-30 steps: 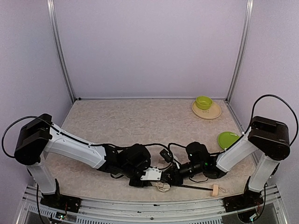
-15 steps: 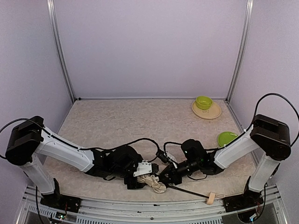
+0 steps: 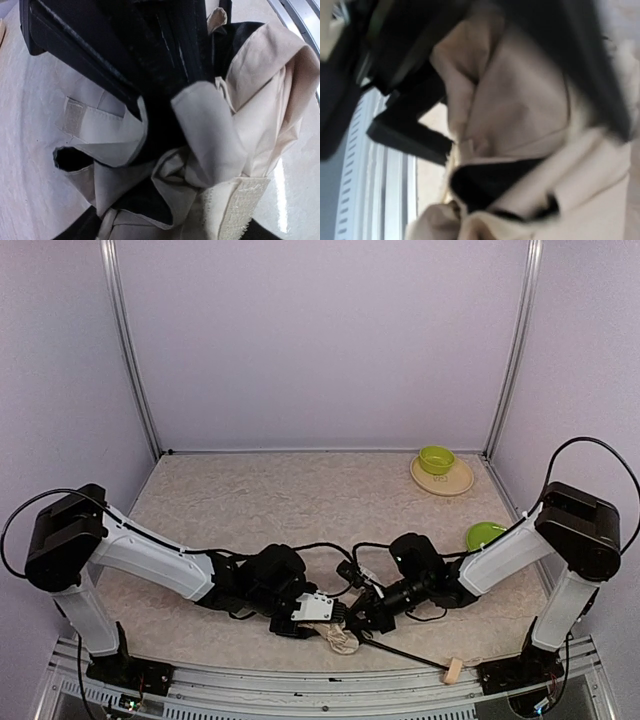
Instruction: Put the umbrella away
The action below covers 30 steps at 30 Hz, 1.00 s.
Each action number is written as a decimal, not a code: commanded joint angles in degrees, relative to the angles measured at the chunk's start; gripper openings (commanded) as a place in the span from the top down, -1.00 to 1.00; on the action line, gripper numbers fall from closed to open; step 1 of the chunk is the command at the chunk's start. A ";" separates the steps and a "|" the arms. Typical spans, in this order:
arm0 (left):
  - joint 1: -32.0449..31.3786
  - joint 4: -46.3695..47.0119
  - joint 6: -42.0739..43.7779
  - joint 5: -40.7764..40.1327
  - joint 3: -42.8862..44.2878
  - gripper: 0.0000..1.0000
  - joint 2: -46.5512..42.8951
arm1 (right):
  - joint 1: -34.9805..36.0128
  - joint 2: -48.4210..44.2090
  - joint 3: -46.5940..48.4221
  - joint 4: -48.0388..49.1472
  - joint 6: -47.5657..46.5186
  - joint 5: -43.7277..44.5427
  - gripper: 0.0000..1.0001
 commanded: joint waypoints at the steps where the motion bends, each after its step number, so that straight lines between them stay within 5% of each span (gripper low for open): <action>1: 0.07 -8.25 4.34 1.75 -0.27 -0.01 3.94 | -1.93 0.56 -2.63 -11.39 -0.02 2.13 0.92; 9: -1.81 -6.39 5.62 -1.89 -2.52 0.24 5.48 | -3.55 -11.39 5.59 -31.13 -3.41 11.13 0.15; 18: -4.89 -3.52 8.44 -7.91 -5.46 0.65 5.89 | -9.22 -24.87 10.34 -48.89 -0.77 31.32 -0.10; 23: -6.19 -2.26 9.08 -9.93 -6.27 0.73 5.77 | -13.12 -21.80 8.60 -43.02 9.85 36.82 0.05; 30: -6.95 -2.55 8.83 -10.30 -5.61 0.73 6.95 | -13.05 -9.28 7.59 -34.11 22.96 28.26 0.31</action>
